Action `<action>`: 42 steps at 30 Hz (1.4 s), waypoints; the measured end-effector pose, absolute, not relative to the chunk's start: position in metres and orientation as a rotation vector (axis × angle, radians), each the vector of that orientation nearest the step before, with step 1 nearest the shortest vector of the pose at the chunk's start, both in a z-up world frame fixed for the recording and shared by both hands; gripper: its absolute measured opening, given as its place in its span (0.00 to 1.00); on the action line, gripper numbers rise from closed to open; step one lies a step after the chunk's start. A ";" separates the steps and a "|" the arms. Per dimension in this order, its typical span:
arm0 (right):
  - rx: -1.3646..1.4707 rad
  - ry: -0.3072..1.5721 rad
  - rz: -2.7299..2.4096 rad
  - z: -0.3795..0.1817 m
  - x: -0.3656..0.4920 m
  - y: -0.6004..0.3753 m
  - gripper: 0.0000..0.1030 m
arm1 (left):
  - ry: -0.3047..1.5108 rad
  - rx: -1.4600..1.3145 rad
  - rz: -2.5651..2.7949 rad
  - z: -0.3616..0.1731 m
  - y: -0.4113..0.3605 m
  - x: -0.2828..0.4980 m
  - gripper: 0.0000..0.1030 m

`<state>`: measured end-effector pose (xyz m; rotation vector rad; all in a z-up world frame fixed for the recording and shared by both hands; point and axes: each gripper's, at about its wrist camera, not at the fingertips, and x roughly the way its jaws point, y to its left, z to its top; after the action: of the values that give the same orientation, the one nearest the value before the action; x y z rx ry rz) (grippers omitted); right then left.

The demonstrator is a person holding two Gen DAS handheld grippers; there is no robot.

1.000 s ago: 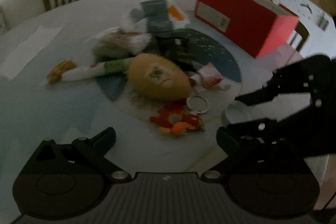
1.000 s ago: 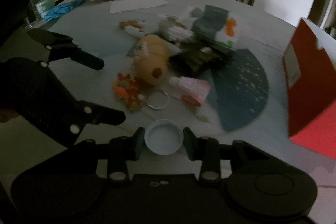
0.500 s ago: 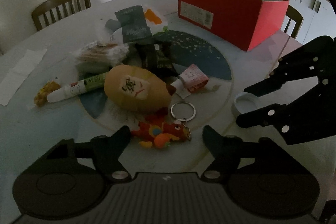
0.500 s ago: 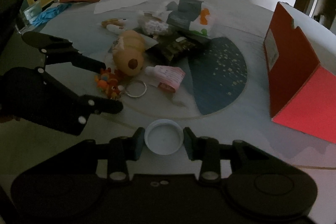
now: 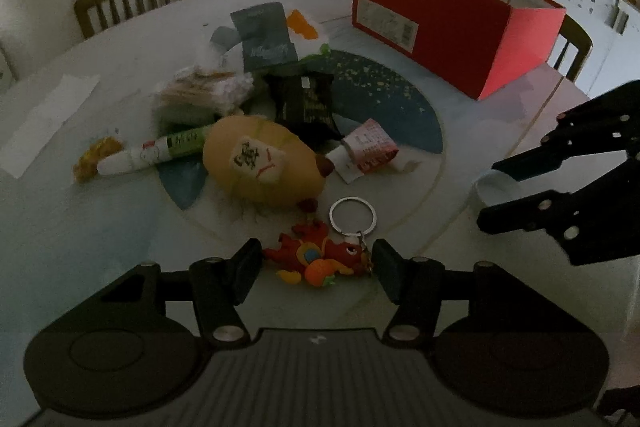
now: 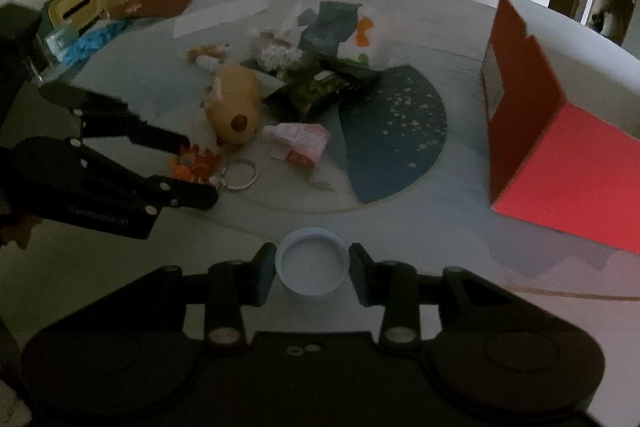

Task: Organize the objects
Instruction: 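Grasp the red plush toy with the left tool while the right tool grasps the white lid, then carry both items into the shoebox and release them onto the tan block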

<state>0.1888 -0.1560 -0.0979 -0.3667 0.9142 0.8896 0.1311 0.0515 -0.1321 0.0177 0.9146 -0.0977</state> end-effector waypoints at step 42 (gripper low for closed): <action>-0.301 0.707 0.789 0.028 0.310 -0.285 0.37 | 0.702 0.033 -0.126 0.022 -0.061 0.230 0.58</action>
<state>0.3097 -0.2849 0.0282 -0.3009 0.7067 0.7885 0.2297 -0.0613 0.0220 0.0325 0.7016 -0.1264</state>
